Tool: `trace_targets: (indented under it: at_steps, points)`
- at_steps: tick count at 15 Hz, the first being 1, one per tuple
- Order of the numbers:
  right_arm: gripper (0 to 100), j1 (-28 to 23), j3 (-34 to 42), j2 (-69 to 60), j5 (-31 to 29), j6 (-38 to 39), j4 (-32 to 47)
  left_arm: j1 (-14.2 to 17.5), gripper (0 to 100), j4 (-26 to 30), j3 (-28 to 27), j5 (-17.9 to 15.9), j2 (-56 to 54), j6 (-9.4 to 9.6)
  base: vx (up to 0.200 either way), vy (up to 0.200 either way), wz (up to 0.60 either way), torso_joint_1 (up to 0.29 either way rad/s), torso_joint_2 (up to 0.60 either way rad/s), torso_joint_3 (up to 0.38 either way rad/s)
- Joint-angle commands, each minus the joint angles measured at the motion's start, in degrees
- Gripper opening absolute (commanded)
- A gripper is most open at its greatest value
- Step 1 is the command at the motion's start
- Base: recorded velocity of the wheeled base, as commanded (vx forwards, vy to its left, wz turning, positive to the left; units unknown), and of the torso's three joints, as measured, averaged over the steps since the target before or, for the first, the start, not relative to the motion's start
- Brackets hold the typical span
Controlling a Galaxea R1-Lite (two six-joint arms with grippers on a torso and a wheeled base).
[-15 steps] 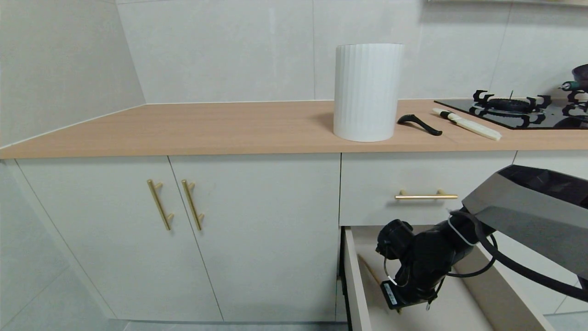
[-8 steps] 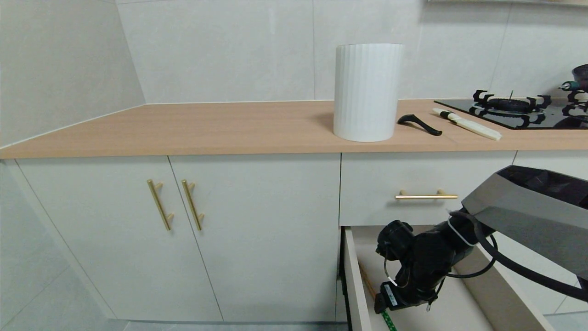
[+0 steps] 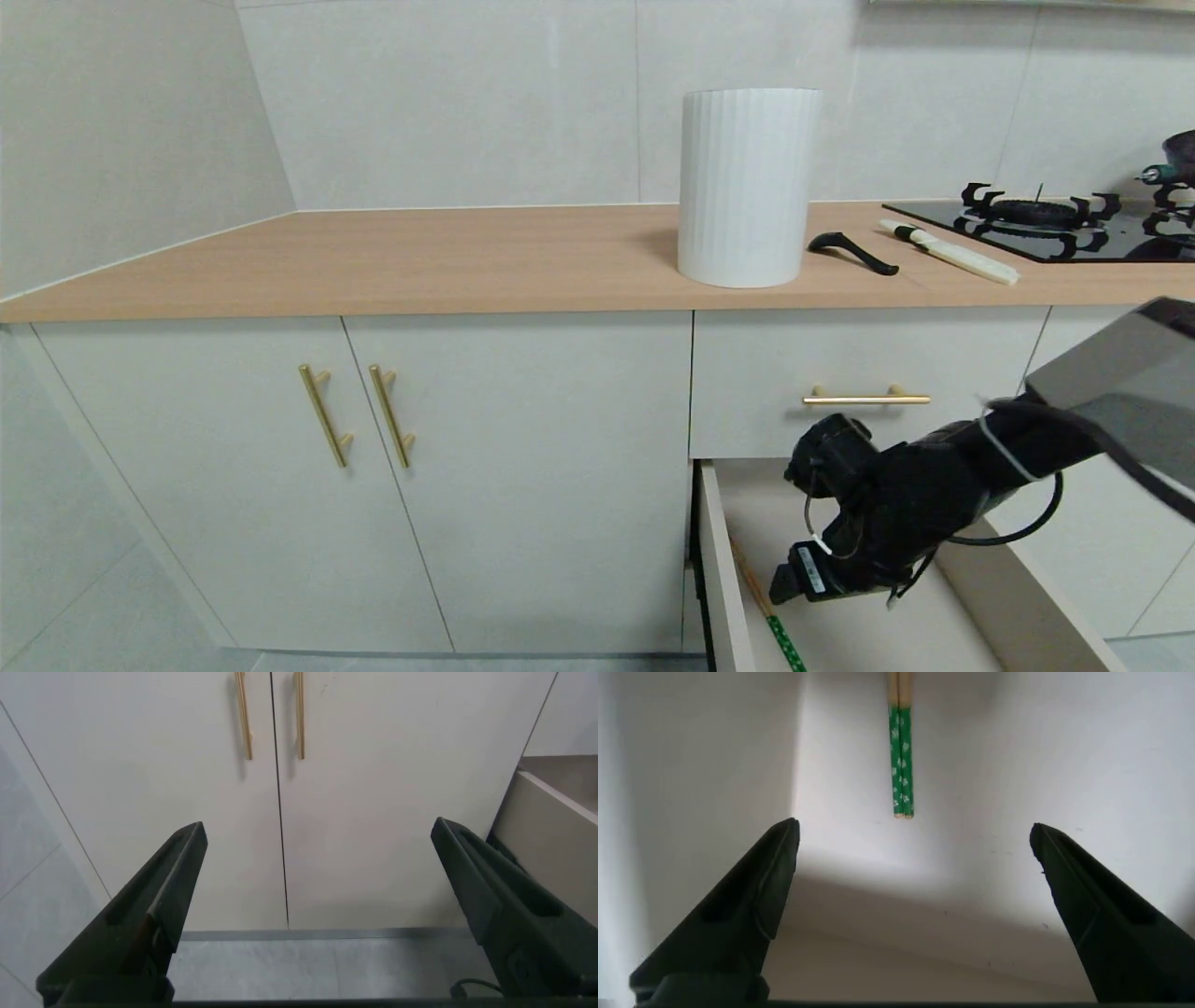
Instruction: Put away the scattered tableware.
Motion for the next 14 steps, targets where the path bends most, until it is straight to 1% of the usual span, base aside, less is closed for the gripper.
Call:
trace_targets:
  at_steps: [1,6,11,14]
  points:
    - [100,-2.68,2.24,-16.01,-0.10,-0.01,-0.12,0.02,100,0.00,0.00,0.01,0.00,0.00,0.000,0.000,0.00,0.000,0.00,0.000]
    - [100,-5.49,3.82,-28.49,-0.63,-3.70,-0.12,0.02,100,0.00,0.00,0.01,0.00,0.00,0.000,0.000,0.00,0.000,0.00,0.000]
    - [100,-5.49,4.79,-29.20,-0.63,-4.14,-0.29,0.02,100,0.00,0.00,0.01,0.00,0.00,0.000,0.000,0.00,0.000,0.00,0.000]
    - [100,-5.23,5.67,-29.28,-0.45,-4.14,-0.38,0.02,100,0.00,0.00,0.01,0.00,0.00,0.000,0.000,0.00,0.051,-0.24,-0.196]
